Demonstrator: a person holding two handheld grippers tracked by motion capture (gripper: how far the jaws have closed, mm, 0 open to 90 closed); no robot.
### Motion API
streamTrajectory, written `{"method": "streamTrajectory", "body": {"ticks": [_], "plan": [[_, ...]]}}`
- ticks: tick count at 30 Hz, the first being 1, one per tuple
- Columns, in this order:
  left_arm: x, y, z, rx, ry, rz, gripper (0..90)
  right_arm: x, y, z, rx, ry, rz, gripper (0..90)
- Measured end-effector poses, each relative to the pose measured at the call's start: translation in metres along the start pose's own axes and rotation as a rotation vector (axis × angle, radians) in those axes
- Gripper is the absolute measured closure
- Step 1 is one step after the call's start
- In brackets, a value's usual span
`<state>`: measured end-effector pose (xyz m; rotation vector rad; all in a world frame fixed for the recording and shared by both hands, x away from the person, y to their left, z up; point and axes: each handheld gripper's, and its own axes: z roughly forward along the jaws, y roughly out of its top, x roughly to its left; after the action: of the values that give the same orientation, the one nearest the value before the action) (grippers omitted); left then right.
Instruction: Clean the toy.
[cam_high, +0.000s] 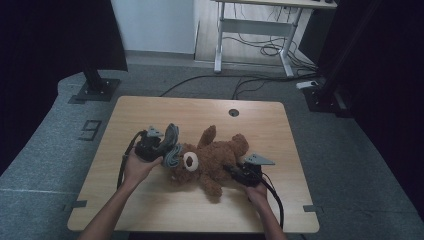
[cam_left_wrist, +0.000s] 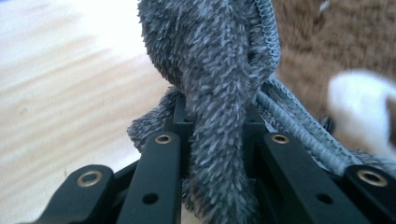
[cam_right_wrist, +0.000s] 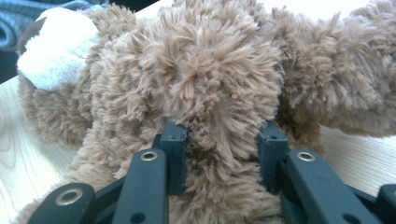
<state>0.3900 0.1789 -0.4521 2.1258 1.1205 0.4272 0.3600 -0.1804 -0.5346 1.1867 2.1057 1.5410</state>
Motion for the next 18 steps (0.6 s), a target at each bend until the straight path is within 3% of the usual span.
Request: {"method": "streamTrajectory", "body": {"ticks": [7, 13, 15, 18], "plan": [[0.006, -0.028, 0.009, 0.061, 0.008, -0.014, 75.2, 0.000, 0.000, 0.000, -0.001, -0.001, -0.001, 63.7], [0.003, -0.047, 0.023, 0.111, -0.016, -0.022, 75.1, -0.001, 0.000, 0.000, -0.003, 0.002, 0.004, 63.6], [0.003, -0.047, 0.022, 0.107, -0.014, -0.018, 75.1, -0.001, 0.000, 0.000, -0.003, 0.002, 0.004, 63.6], [0.007, -0.040, 0.014, 0.050, -0.015, -0.054, 75.2, -0.001, 0.000, 0.000, -0.003, 0.002, 0.008, 63.7]]}}
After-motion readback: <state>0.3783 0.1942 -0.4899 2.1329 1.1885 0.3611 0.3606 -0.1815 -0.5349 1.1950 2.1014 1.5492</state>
